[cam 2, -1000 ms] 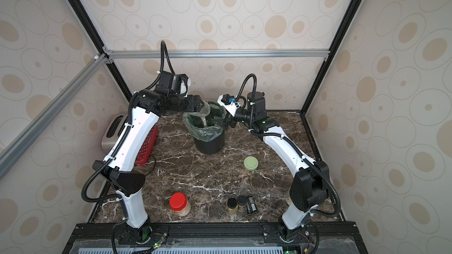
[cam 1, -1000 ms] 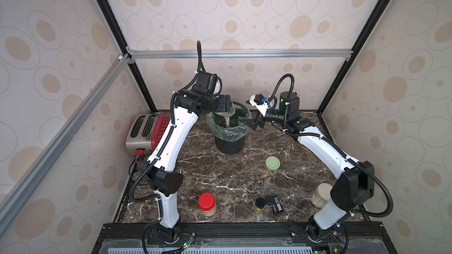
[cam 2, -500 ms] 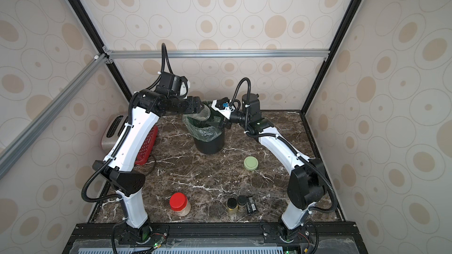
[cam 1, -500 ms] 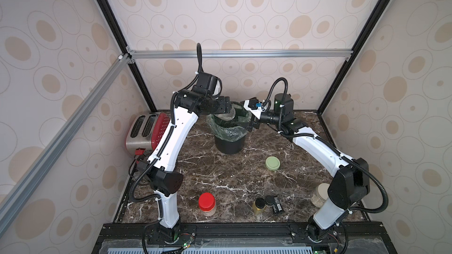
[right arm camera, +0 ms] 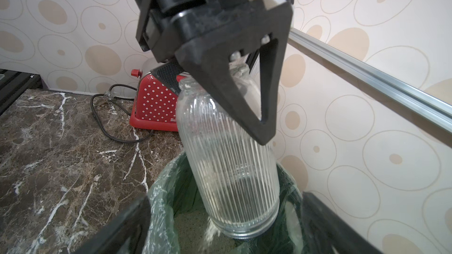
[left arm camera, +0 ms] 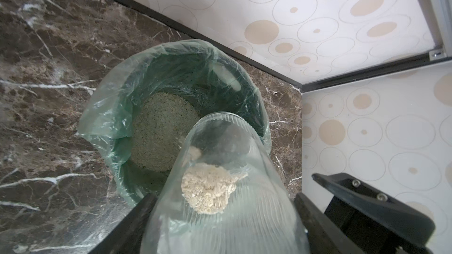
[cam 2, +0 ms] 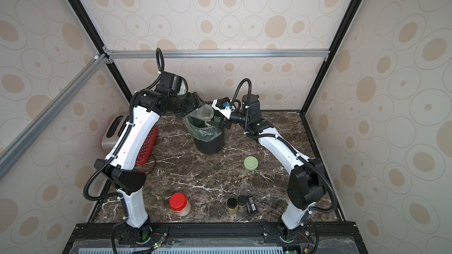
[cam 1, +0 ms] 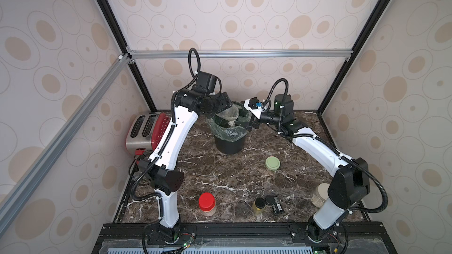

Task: Empty expired oatmeal from jars
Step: Pour the expired oatmeal into the trash bin.

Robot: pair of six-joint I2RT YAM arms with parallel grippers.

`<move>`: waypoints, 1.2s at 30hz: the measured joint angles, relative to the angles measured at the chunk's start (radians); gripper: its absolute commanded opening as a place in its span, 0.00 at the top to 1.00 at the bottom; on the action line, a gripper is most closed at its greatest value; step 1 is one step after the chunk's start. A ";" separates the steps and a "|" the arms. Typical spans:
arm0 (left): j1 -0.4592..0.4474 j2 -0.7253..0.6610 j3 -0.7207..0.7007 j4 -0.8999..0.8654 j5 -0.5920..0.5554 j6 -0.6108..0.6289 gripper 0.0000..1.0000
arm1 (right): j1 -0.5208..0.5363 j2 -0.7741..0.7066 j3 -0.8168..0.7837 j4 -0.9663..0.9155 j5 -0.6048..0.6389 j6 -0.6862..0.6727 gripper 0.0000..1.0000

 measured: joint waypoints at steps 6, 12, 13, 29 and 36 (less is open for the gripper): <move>0.035 0.021 -0.013 0.000 0.014 -0.145 1.00 | 0.000 0.000 -0.014 0.015 0.004 0.007 0.02; 0.050 0.021 -0.013 -0.001 0.036 -0.260 1.00 | 0.000 0.000 -0.023 0.035 0.006 0.015 0.02; 0.050 0.021 -0.016 0.001 0.045 -0.278 1.00 | 0.000 0.000 -0.023 0.038 0.007 0.018 0.02; 0.056 0.017 -0.130 0.148 0.188 -0.493 1.00 | 0.000 -0.004 -0.037 0.084 0.008 0.037 0.01; 0.049 0.027 0.040 0.130 0.164 -0.270 1.00 | 0.000 -0.004 -0.037 0.090 0.016 0.039 0.01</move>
